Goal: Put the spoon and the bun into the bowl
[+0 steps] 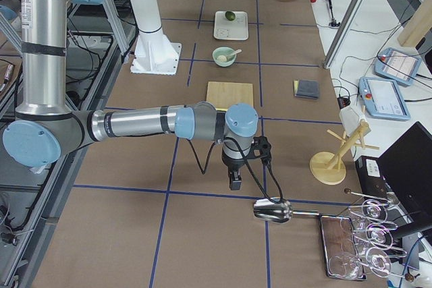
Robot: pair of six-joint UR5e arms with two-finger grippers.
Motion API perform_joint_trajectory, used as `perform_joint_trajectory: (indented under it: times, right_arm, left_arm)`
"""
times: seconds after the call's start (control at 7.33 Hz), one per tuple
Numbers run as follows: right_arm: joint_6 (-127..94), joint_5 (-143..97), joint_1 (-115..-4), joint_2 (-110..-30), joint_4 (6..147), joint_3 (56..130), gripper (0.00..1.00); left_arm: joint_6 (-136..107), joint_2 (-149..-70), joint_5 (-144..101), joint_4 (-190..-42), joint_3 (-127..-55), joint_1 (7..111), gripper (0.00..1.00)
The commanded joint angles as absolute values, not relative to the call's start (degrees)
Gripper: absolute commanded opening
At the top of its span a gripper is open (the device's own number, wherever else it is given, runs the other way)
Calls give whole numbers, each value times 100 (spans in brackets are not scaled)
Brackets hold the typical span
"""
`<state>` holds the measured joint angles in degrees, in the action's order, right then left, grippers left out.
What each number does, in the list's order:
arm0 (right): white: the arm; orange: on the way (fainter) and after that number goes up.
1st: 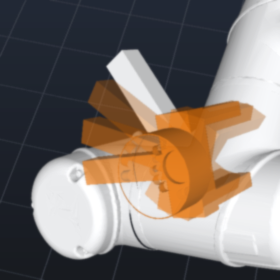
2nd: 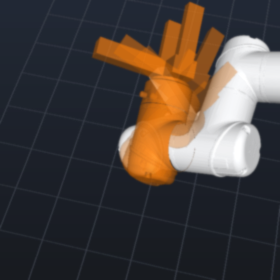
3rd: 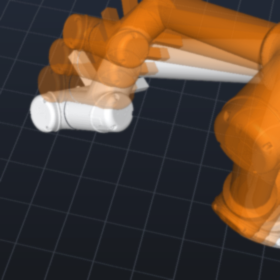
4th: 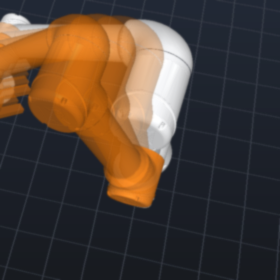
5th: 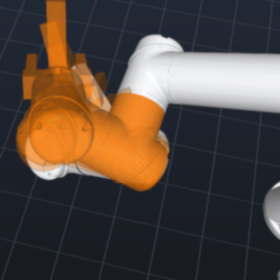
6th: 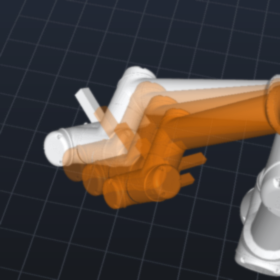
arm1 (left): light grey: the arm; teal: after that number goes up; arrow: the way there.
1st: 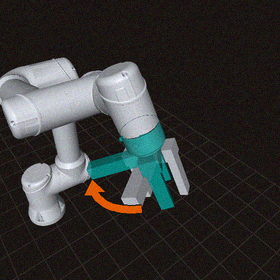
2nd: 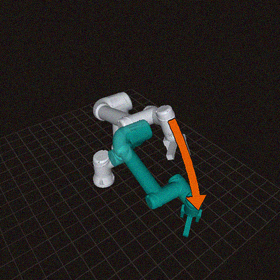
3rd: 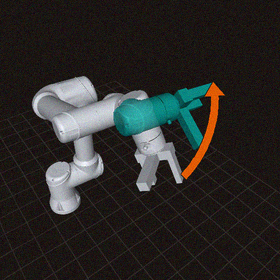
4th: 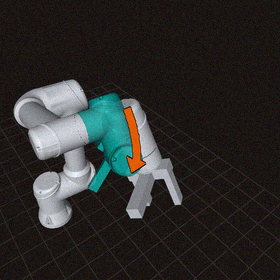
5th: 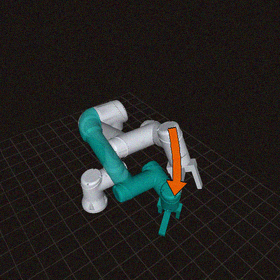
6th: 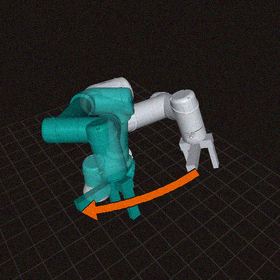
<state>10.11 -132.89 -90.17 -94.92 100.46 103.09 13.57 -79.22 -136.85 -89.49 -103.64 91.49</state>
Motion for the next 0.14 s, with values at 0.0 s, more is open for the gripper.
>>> perform_joint_trajectory:
  times: [0.0]
  right_arm:
    - [1011, -13289, -9018, -9510, 10046, 10310, 100]
  left_arm:
    - [1354, -7928, -13685, -8974, -10380, 9149, 100]
